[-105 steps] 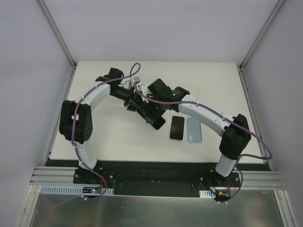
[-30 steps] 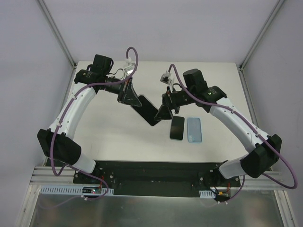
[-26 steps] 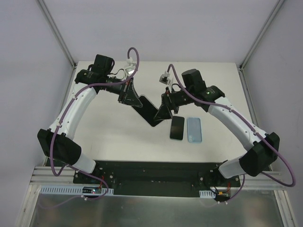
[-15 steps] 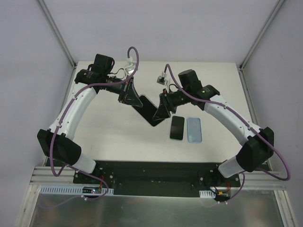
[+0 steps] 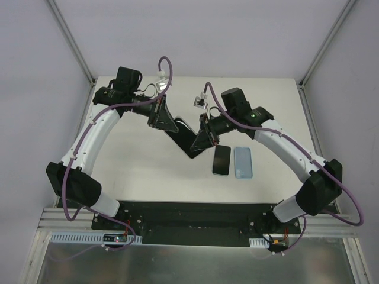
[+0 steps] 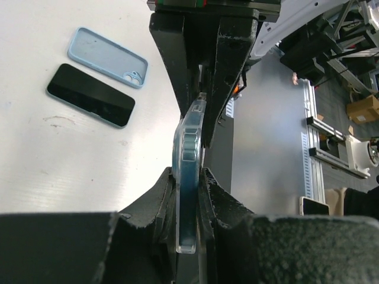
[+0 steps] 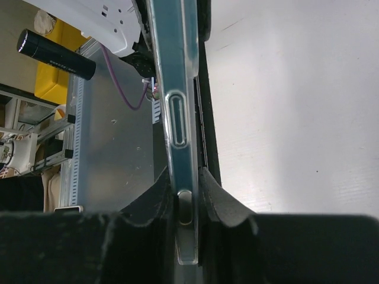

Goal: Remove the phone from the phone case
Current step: Adjust the phone.

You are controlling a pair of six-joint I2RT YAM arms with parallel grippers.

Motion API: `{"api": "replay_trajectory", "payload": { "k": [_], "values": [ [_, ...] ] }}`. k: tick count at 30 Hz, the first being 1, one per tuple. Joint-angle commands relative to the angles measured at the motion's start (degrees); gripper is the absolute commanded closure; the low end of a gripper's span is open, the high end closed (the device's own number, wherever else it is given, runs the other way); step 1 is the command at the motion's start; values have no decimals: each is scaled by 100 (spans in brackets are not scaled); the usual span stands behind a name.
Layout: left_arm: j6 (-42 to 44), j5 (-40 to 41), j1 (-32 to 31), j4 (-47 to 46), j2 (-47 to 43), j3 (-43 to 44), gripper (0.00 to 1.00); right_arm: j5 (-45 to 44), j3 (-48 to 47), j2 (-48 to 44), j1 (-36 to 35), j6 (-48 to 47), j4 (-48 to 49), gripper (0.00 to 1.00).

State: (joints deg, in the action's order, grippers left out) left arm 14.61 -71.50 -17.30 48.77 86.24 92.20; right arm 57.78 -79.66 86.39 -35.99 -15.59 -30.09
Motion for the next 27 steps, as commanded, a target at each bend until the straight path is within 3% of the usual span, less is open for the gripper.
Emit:
{"api": "replay_trajectory", "payload": {
  "k": [1,5,8,11,18,27],
  "values": [
    [-309,40,-89,-500,-221,17,100,-135,-67,-96,-14,118,-155,100],
    [-599,84,-98,-588,-169,-71,69,-276,-41,-219,-14,-5,-208,100],
    [-1124,101,-116,-807,-151,-158,53,-486,-59,-333,-22,-101,-261,100],
    [-1863,250,-230,-1325,-203,-352,44,-706,-164,-377,-49,-268,-410,100],
    [-3059,717,-265,-2126,-239,-545,44,-952,-208,-439,-154,-453,-507,100],
    [-4027,629,-265,-2583,-160,-976,62,-1295,-182,-544,-189,-594,-516,100]
  ]
}}
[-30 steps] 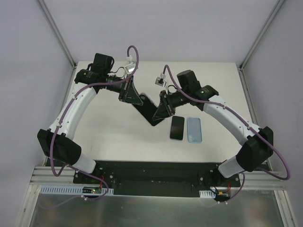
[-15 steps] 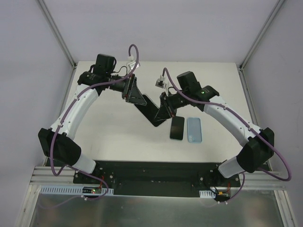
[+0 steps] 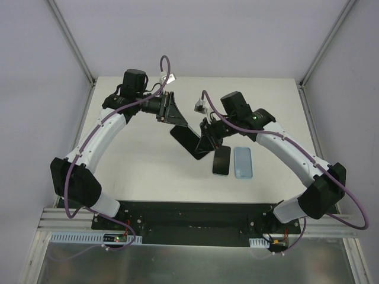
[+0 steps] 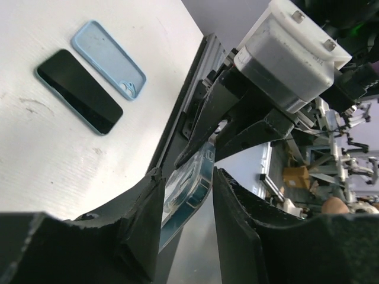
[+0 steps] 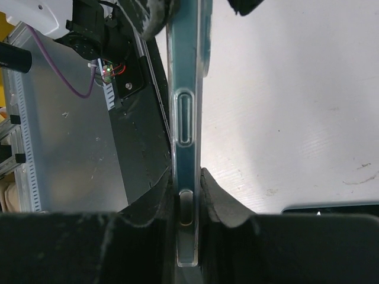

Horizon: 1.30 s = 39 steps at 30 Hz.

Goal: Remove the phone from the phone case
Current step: Adjust the phone, then remove the phone case from the phone.

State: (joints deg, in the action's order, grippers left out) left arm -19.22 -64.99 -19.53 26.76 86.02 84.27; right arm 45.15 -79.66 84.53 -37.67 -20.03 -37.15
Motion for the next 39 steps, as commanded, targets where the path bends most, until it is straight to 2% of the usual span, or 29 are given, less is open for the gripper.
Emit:
{"api": "replay_trajectory", "payload": {
  "k": [1,4,7,8,12,17,21,30,39],
  "values": [
    [-705,-40,-42,-443,-155,-244,64,-41,-190,-358,-21,-150,199,100],
    [-855,-66,-42,-610,-199,-411,66,-76,-208,-350,-21,-150,199,100],
    [-1161,-110,-42,-917,-278,-630,72,-163,-208,-323,-39,-159,216,100],
    [-1337,-110,-42,-1084,-305,-727,75,-225,-217,-323,-56,-176,225,100],
    [-2259,-14,-42,-2032,-471,-1297,100,-471,-287,-306,-170,-273,173,100],
    [-3770,197,-42,-3421,-586,-2036,100,-708,-559,-200,-337,-396,67,100],
    [-4528,364,-42,-3898,-577,-2371,100,-893,-779,-121,-443,-484,-38,100],
    [-5021,663,-42,-4012,-507,-2933,100,-999,-1157,19,-557,-545,-223,100],
    [-5065,795,-60,-3995,-445,-3031,100,-1060,-1289,11,-610,-598,-337,100]
  ]
}}
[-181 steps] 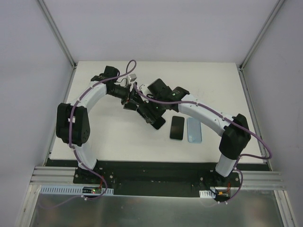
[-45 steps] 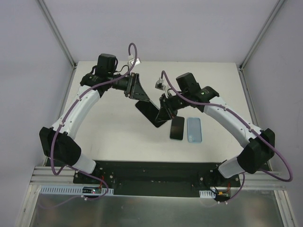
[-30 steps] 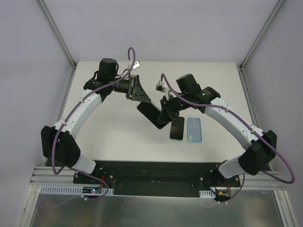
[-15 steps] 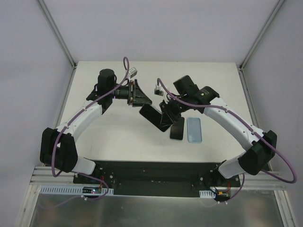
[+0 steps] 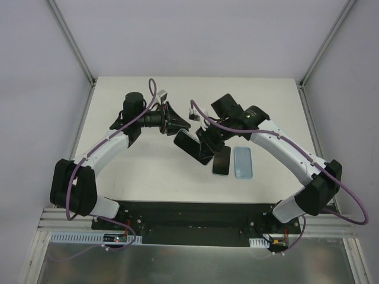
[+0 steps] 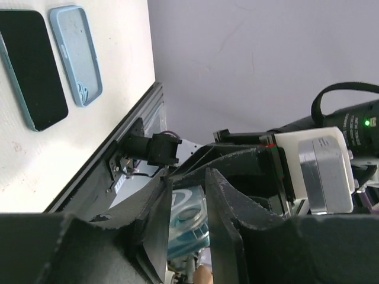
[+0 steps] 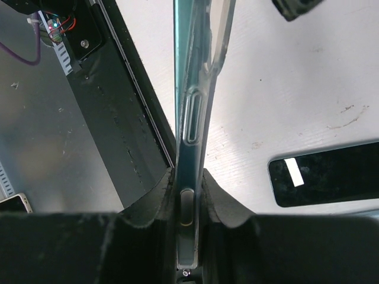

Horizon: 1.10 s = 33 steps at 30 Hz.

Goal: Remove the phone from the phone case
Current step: Remove the phone case from the phone.

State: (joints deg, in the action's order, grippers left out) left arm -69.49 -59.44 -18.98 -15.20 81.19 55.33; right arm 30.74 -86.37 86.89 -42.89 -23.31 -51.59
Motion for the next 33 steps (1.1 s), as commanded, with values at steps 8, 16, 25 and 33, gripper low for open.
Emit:
{"api": "replay_trajectory", "payload": {
  "k": [8,16,25,33],
  "values": [
    [515,47,26,184,-77,92,100,538,-285,-304,-61,-358,1081,100],
    [1998,-690,518,736,-472,688,64,1258,15,-454,79,-420,1011,100],
    [3706,-2307,1150,2083,-367,1682,29,1786,-82,-761,167,-806,502,100],
    [3496,-2195,968,2092,-358,2043,26,1812,41,-999,159,-930,369,100]
  ]
}}
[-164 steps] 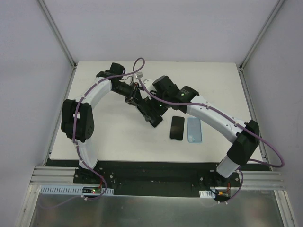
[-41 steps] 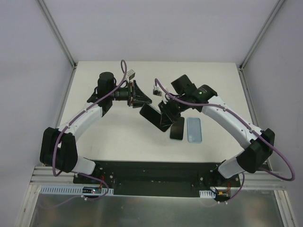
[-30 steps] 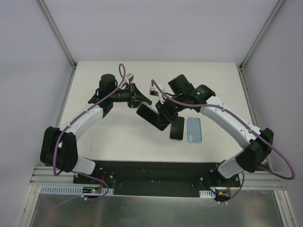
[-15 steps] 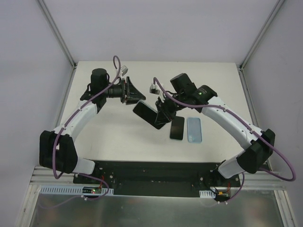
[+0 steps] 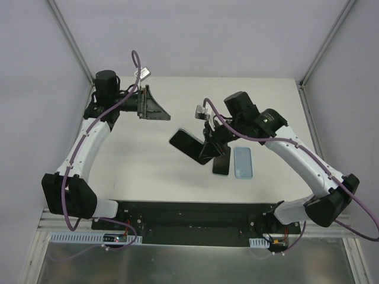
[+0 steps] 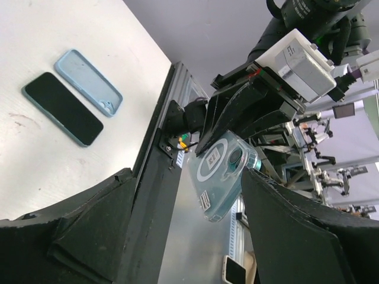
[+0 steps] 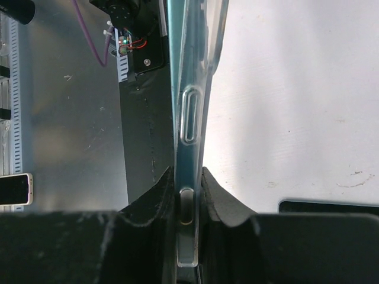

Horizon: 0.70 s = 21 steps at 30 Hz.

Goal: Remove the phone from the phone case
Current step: Remove the phone case from the phone.

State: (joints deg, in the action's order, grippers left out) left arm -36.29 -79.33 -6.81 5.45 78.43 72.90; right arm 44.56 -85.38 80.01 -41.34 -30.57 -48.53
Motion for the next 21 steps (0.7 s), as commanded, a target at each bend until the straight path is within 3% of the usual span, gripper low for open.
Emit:
{"api": "replay_trajectory", "payload": {
  "k": [1,8,21],
  "values": [
    [140,-136,-355,26,-100,277,26,449,-75,-302,12,-213,63,100],
    [17,128,-1068,35,-171,426,27,519,-356,-3,12,-222,-68,100],
    [61,49,-1288,26,-56,66,39,686,-752,454,223,-37,19,100]
  ]
}}
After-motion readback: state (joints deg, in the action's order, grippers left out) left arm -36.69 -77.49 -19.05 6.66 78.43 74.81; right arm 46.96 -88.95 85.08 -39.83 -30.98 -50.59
